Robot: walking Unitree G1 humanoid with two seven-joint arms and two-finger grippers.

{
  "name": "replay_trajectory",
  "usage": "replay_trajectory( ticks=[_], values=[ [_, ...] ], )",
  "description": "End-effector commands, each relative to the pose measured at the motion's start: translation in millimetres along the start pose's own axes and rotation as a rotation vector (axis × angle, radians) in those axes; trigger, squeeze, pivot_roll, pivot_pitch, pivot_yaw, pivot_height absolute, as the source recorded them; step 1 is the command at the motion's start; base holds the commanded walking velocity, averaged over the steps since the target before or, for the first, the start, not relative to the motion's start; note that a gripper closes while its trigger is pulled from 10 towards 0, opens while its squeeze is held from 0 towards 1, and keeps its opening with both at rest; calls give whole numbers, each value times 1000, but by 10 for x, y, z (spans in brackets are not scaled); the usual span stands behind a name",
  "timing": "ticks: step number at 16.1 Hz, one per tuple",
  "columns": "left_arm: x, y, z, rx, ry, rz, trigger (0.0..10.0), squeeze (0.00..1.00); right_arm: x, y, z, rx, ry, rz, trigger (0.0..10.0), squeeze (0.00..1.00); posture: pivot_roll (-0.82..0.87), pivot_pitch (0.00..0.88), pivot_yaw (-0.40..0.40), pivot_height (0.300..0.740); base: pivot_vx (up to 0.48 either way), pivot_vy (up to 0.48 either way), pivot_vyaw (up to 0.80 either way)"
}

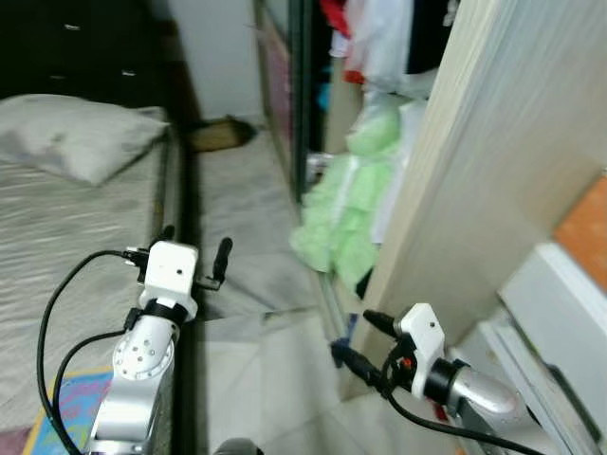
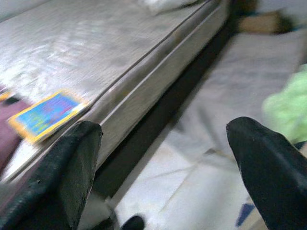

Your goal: Clean up the room

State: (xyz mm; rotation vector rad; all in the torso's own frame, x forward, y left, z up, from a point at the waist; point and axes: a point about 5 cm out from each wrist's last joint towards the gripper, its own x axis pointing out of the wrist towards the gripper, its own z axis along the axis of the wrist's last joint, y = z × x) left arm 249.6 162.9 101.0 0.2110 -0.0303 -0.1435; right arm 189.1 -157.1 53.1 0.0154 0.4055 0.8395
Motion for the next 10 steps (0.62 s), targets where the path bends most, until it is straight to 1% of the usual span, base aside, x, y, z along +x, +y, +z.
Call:
replay_trajectory(
  ticks=[1,2,3,4,5,6,7,10],
  values=[
    [4,-47,19,-8,-7,-20,10000,0,-11,6,7,0,22,54,10000,0,-72,0,2,740,0,0,800],
    [0,-40,10,-7,-4,-22,10000,0,7,49,0,4,56,140,10000,0,-69,0,-1,740,0,0,800],
    [-1,-42,10,-8,-4,-23,10000,0,14,58,3,0,65,164,10000,0,-69,0,-1,740,0,0,800],
    [-8,-58,6,-11,-2,-27,10000,0,34,81,17,-26,89,226,10000,0,-67,0,-4,740,0,0,800],
    [-10,-62,6,-12,-2,-27,10000,0,39,81,23,-34,93,234,10000,0,-66,0,-4,740,0,0,800],
    [-12,-81,4,-15,-1,-30,10000,0,93,51,83,-72,86,222,10000,0,-64,0,-7,740,0,0,800],
    [-10,-88,4,-19,0,-29,10000,0,144,2,137,-102,82,203,10000,0,-64,0,-8,740,0,0,800],
    [0,-101,14,-16,-4,-34,10000,0,289,-139,338,-141,18,154,10000,0,-56,0,-13,740,0,0,800]
  ],
)
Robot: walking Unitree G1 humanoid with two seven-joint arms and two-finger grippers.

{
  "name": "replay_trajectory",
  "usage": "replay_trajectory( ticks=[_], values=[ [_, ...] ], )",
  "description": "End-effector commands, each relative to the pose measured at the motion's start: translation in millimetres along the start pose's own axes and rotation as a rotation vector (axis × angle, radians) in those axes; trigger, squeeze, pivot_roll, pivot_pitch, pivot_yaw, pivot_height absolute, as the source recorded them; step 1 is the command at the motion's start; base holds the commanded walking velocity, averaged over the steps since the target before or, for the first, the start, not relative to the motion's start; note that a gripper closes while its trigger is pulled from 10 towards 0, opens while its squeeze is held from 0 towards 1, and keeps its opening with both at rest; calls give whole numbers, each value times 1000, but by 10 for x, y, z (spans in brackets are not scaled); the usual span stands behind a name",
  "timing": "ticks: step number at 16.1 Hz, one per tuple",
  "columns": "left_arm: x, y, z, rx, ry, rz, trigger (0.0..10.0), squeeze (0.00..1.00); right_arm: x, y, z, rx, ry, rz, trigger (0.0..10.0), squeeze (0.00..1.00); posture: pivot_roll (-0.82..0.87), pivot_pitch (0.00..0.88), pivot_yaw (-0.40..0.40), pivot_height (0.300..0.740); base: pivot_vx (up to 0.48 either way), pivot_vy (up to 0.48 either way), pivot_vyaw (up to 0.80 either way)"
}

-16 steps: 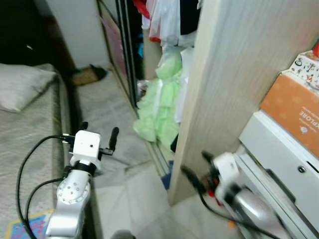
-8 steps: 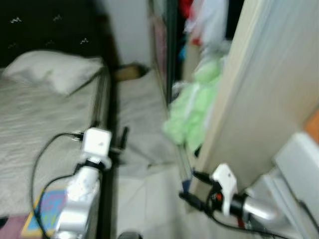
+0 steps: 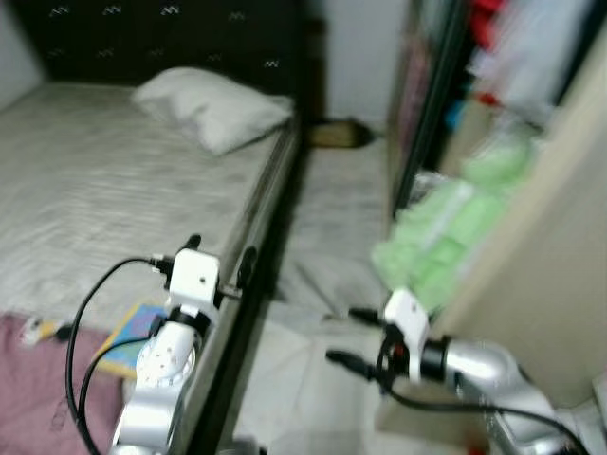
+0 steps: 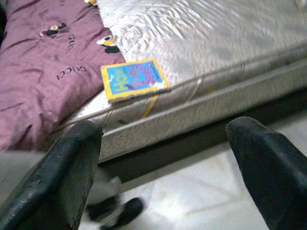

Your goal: Clean up the room

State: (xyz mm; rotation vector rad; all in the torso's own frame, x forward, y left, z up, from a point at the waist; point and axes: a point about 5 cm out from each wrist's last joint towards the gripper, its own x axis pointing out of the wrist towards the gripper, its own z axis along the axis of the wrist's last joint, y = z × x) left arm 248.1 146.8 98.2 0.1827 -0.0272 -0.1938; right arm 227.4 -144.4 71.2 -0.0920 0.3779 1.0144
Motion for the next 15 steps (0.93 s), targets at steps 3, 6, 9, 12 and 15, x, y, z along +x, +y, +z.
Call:
replay_trajectory(
  ticks=[3,6,9,12,15],
  values=[
    [-21,70,4,20,1,26,10000,0,151,-232,255,-31,-152,-231,10000,0,-49,0,-18,740,0,0,800],
    [-22,91,-13,52,8,97,10000,0,188,-379,391,15,-267,-440,10000,0,-44,0,-16,740,0,0,800],
    [-11,33,-24,18,15,64,10000,0,202,-408,414,7,-303,-551,10000,0,-45,0,-14,740,0,0,800],
    [-6,-15,-23,-8,20,28,10000,0,210,-411,369,5,-309,-609,10000,0,-41,0,-10,740,0,0,800],
    [18,15,-27,-7,20,72,10000,0,255,-380,367,0,-319,-626,10000,0,-41,0,-8,740,0,0,800]
  ],
)
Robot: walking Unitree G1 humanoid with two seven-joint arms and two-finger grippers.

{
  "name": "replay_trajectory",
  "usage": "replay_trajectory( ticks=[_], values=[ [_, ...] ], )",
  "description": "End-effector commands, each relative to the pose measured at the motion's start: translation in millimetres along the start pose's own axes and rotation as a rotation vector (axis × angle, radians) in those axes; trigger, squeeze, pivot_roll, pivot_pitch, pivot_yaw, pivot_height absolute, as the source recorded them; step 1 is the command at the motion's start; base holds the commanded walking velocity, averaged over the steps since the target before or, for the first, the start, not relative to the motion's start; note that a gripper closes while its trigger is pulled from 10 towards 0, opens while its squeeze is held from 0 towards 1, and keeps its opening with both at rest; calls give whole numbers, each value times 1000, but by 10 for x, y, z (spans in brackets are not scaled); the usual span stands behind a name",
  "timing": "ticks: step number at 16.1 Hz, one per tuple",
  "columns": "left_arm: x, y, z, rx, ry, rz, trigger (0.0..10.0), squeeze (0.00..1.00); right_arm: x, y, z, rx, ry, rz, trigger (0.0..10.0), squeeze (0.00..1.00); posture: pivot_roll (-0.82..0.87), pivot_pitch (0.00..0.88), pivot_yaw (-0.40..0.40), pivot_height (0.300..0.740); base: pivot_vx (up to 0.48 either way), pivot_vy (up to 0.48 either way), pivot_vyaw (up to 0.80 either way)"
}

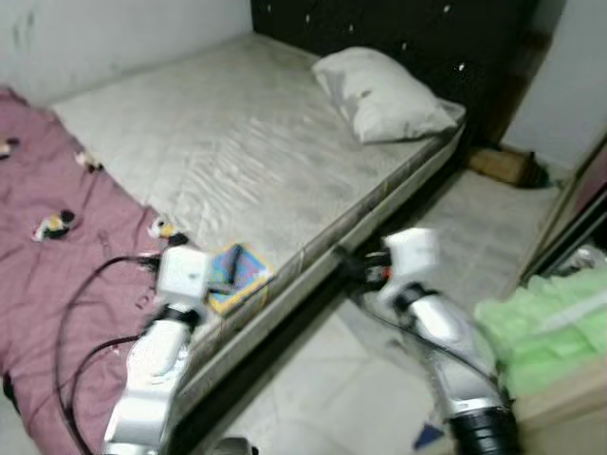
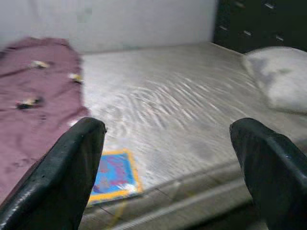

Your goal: Clean up the room

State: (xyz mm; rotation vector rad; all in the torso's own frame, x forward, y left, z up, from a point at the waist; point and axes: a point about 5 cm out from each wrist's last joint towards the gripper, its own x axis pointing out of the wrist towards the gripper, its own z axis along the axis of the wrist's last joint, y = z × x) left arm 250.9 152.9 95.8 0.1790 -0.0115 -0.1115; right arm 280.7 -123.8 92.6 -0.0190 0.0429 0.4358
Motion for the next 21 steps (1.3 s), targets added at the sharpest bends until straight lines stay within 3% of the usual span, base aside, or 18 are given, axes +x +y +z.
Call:
replay_trajectory(
  ticks=[1,15,21],
  values=[
    [18,-43,13,-11,-2,16,10000,0,-39,-119,19,-45,-14,-66,10000,0,-41,0,-9,740,0,0,800],
    [24,-161,47,-64,-11,-91,10000,0,-27,-144,18,-65,-23,-69,10000,0,-49,0,-5,740,0,0,800],
    [23,-194,80,-89,-36,-142,10000,0,-17,-157,22,-49,-26,-78,10000,0,-51,0,-4,740,47,0,0]
  ],
)
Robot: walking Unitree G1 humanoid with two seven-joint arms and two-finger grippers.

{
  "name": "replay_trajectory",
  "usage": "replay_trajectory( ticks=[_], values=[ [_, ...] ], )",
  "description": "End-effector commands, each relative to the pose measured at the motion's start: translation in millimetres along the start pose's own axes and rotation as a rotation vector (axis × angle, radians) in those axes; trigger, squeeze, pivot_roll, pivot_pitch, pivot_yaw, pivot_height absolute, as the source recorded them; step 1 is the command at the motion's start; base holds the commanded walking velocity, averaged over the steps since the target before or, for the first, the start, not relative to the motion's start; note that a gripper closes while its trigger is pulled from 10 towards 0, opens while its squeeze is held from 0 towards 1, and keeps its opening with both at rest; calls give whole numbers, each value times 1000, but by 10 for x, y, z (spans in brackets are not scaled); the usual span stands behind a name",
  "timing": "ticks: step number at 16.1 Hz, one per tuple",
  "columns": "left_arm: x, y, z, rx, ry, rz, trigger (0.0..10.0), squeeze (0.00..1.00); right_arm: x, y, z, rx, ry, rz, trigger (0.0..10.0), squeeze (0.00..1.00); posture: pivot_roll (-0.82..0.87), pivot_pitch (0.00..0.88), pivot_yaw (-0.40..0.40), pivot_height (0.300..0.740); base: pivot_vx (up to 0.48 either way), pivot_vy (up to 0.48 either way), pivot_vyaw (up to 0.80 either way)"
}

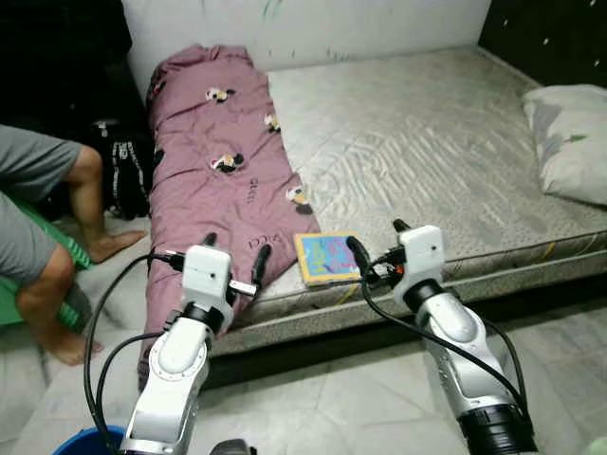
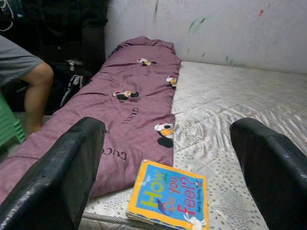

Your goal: Clean up the room

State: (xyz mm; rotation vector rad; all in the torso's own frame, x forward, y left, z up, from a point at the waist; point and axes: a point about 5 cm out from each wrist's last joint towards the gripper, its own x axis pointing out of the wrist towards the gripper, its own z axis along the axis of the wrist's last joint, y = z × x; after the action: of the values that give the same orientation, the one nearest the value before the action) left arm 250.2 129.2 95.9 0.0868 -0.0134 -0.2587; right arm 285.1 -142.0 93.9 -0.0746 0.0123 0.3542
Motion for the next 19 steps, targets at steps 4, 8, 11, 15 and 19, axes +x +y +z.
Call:
replay_trajectory(
  ticks=[4,8,11,15,19],
  values=[
    [-8,28,41,1,-20,-6,10000,0,20,32,5,8,-5,6,10000,0,-51,0,-5,740,332,0,0],
    [-10,27,37,-1,-19,-10,10000,0,32,56,11,-7,-11,22,10000,0,-49,0,-5,740,335,0,114],
    [-13,20,32,-4,-17,-13,10000,0,26,58,-1,4,-6,19,10000,0,-49,0,-5,740,335,0,383],
    [-4,10,6,2,1,-3,10000,0,27,47,-4,-9,-6,28,10000,0,-48,0,-8,740,79,0,0],
    [-8,4,28,-1,-20,-22,10000,0,33,69,-4,-14,-11,40,10000,0,-45,0,-8,740,0,0,800]
  ],
)
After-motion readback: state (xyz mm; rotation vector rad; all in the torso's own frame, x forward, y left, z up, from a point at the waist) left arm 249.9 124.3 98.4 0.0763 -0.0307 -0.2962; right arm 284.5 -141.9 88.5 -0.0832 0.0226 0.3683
